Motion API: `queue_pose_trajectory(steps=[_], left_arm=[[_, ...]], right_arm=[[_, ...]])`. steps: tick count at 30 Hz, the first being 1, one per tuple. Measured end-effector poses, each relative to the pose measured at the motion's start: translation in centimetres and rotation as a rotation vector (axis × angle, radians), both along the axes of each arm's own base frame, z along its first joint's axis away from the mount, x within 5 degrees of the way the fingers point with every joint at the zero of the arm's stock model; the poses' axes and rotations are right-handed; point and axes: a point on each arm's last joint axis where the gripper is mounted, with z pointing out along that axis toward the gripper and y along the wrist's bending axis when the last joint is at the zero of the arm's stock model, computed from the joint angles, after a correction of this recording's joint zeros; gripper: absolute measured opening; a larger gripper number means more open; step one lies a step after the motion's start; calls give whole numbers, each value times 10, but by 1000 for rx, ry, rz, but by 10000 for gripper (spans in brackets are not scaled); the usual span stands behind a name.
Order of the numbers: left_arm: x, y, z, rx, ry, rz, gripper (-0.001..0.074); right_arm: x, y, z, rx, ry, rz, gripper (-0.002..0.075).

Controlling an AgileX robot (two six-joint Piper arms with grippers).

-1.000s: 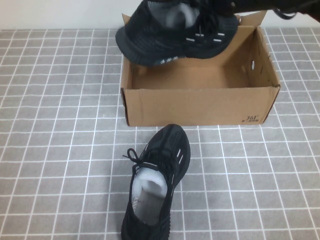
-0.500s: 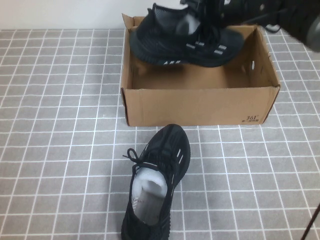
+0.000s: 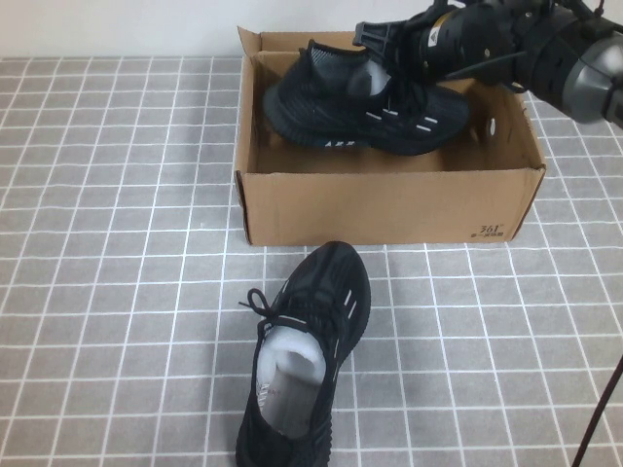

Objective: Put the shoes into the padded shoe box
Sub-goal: Place the shoe in the shoe box

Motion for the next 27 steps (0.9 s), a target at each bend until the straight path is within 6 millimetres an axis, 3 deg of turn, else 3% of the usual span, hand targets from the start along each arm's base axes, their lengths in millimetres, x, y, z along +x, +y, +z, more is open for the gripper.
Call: queue_pose_trajectory(steps=[14, 15, 16, 26, 27], left_arm=[[0, 0, 0, 0, 0, 0, -3], [0, 0, 0, 0, 0, 0, -3], [0, 0, 0, 0, 0, 0, -3], [0, 0, 0, 0, 0, 0, -3], [0, 0, 0, 0, 0, 0, -3]], right_arm=[[17, -10, -12, 21, -62, -49, 20], [13, -16, 44, 39, -292, -16, -3], [13, -16, 43, 34, -291, -14, -3], [21, -13, 20, -47, -276, 21, -3], [25, -6, -38, -85, -67, 16, 20]])
